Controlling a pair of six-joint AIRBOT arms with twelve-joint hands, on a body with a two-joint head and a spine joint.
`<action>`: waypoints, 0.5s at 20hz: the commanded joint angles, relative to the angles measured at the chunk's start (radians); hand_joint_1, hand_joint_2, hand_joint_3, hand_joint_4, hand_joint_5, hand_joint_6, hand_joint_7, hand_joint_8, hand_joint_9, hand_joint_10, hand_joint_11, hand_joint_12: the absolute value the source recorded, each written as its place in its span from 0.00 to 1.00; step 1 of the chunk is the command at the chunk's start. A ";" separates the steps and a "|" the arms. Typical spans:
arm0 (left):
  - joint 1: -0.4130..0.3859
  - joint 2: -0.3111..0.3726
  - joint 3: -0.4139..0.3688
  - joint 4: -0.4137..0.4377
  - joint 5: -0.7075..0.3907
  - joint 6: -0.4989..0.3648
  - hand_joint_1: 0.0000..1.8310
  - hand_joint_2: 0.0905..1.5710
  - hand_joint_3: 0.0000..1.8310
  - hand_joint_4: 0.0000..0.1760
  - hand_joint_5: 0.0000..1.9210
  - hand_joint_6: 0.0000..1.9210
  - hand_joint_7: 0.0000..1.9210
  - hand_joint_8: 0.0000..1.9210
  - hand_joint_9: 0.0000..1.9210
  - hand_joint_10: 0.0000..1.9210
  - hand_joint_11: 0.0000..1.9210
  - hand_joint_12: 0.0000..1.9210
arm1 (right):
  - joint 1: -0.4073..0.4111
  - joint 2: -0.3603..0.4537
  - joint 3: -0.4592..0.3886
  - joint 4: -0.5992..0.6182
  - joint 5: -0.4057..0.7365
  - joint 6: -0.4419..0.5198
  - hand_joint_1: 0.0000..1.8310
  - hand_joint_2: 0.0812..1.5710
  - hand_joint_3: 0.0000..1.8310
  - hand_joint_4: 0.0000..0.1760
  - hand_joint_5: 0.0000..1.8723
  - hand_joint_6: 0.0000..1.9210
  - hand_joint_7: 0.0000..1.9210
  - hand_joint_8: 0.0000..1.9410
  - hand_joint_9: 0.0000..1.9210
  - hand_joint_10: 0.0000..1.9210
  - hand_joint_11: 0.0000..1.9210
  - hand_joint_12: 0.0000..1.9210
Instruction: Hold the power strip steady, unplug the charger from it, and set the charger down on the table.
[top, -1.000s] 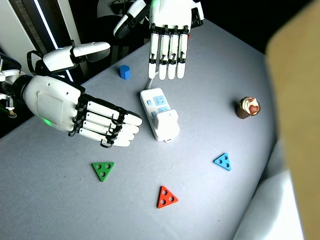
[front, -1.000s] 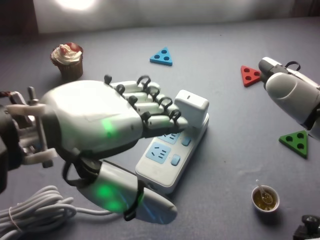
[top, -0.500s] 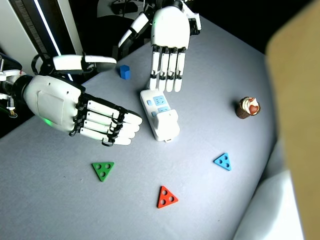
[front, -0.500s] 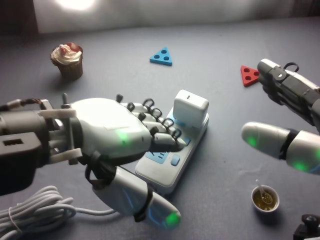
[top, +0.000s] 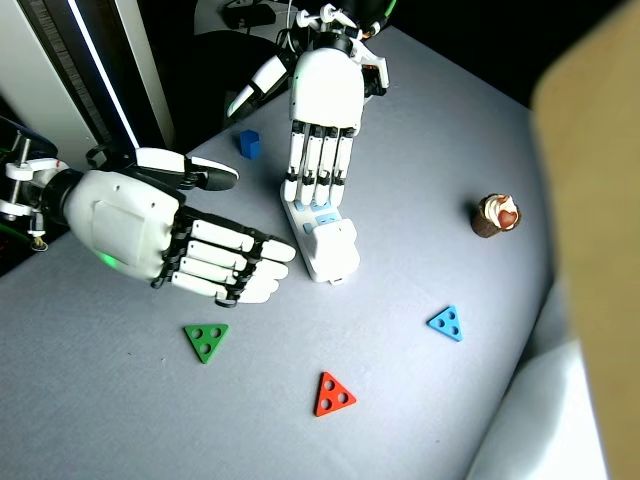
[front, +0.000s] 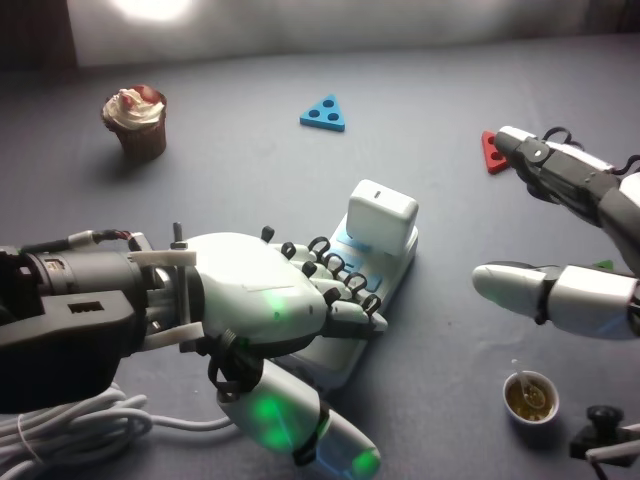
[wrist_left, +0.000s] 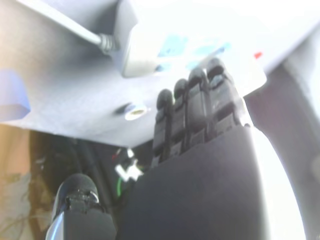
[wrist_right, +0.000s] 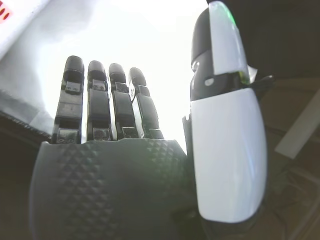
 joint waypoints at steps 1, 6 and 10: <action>-0.003 -0.008 0.007 -0.006 -0.100 -0.001 0.00 0.57 0.00 0.00 0.08 0.00 0.07 0.00 0.06 0.00 0.02 0.02 | 0.013 -0.002 0.006 -0.031 0.073 -0.009 0.61 0.59 0.00 0.00 0.12 0.00 0.12 0.00 0.11 0.00 0.03 0.24; 0.019 -0.021 0.030 -0.022 -0.114 -0.001 0.00 0.58 0.00 0.00 0.08 0.00 0.07 0.00 0.06 0.00 0.03 0.02 | 0.077 -0.037 0.022 0.074 -0.016 -0.058 0.59 0.60 0.00 0.00 0.11 0.00 0.10 0.00 0.11 0.00 0.01 0.26; 0.031 -0.025 0.040 -0.030 -0.115 -0.001 0.00 0.58 0.00 0.00 0.08 0.00 0.07 0.00 0.05 0.00 0.02 0.02 | 0.102 -0.074 0.048 0.102 -0.034 -0.084 0.58 0.60 0.00 0.00 0.12 0.00 0.12 0.01 0.12 0.01 0.02 0.27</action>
